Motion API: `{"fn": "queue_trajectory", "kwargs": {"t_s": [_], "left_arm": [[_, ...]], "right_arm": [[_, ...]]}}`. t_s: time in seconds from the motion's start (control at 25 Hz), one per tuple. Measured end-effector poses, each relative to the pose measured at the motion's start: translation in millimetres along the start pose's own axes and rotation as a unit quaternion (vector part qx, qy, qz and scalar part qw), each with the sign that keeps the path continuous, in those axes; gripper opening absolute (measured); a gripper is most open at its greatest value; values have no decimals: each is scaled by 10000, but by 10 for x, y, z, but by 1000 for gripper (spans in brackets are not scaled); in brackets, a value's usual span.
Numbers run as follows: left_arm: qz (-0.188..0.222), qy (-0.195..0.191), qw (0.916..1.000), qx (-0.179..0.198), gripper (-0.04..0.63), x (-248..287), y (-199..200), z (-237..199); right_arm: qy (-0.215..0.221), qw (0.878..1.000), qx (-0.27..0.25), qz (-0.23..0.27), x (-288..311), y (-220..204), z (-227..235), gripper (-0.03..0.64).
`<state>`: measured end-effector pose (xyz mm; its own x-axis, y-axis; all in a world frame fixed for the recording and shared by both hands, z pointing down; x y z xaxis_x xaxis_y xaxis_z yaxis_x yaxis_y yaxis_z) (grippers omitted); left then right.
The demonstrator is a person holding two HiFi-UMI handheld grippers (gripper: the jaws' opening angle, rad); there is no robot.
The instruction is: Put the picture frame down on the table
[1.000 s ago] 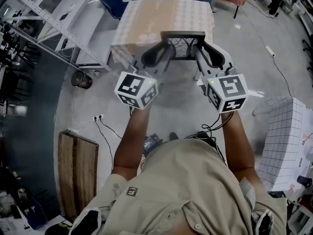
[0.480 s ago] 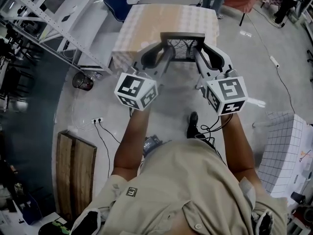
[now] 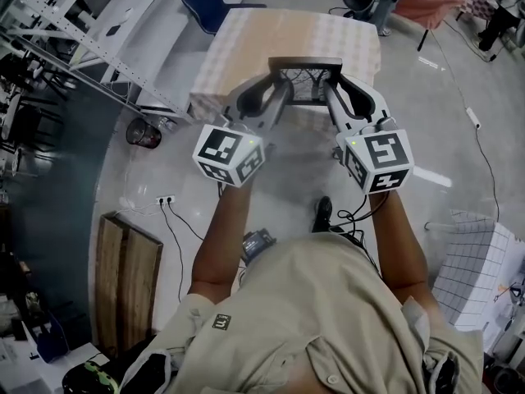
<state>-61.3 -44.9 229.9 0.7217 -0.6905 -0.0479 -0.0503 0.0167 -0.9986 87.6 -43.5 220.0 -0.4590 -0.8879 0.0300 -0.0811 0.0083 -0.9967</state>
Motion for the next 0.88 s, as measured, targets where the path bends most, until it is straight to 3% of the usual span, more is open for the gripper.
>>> {"fn": "queue_trajectory", "kwargs": {"t_s": [0.48,0.88], "left_arm": [[-305,200,9993,99,86,803,-77,-244],[-242,377,9989,144,86,1135,-20,-598]], "right_arm": [[191,9994,299,-6,525,-159,731,87],[350,9992,203,58,994,-98,965,87]]}}
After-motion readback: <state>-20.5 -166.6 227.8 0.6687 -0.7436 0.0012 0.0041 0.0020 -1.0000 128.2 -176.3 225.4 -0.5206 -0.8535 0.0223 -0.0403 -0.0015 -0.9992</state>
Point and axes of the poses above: the fingertips, and each gripper's own axes: x forward along the fingers, z to its right, y out of its top, the point moved 5 cm from there along -x, backward along the fingers, and after that the axes turned 7 degrees about -y, right-handed, at the moved point
